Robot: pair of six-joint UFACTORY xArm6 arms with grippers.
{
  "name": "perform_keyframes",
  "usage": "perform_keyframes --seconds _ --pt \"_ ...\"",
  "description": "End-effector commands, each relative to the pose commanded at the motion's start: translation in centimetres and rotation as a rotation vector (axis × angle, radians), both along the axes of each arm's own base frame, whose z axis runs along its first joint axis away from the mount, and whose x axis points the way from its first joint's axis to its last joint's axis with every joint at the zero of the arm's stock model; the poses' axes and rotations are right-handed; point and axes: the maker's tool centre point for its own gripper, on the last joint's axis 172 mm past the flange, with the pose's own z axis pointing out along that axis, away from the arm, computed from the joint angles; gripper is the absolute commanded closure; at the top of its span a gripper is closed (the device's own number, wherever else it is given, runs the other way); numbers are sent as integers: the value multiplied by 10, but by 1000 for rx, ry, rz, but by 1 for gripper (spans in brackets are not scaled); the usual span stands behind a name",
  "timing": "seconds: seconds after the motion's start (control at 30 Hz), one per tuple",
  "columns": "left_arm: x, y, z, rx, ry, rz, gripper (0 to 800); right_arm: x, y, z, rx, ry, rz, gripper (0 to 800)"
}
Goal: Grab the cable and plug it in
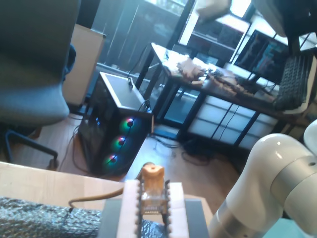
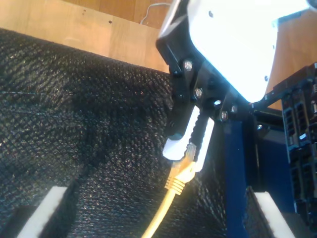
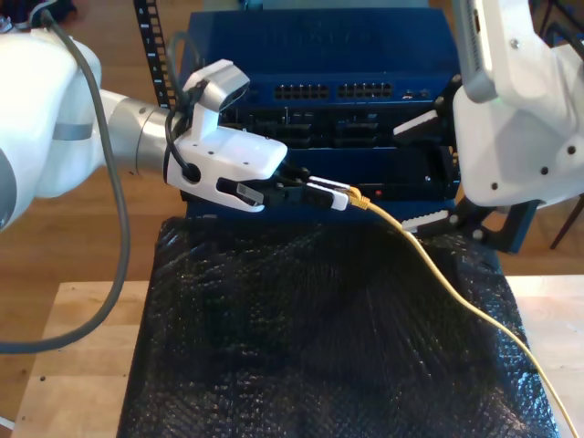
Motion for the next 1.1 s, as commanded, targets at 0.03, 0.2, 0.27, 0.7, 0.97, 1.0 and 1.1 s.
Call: perform_keyframes --seconds 0.03,0.2,0.27,0.7,0.97,1.0,1.1 --pt "-1 0 1 -7 6 -4 798 -1 0 1 1 -4 -1 4" --pt "-1 0 8 -51 50 -8 798 -6 -1 4 4 -22 1 4" --pt "-1 1 8 -55 63 -9 797 -7 -1 2 5 -25 -2 4" --pt "-11 1 7 -71 160 -52 797 4 21 -7 17 -165 9 6" --pt "-11 0 21 -139 213 -67 797 4 20 -1 27 -215 -2 6" --pt "-12 0 23 -145 221 -70 797 4 20 2 28 -227 1 4" --pt "-11 0 25 -160 244 -75 797 7 17 5 30 -253 -12 3"
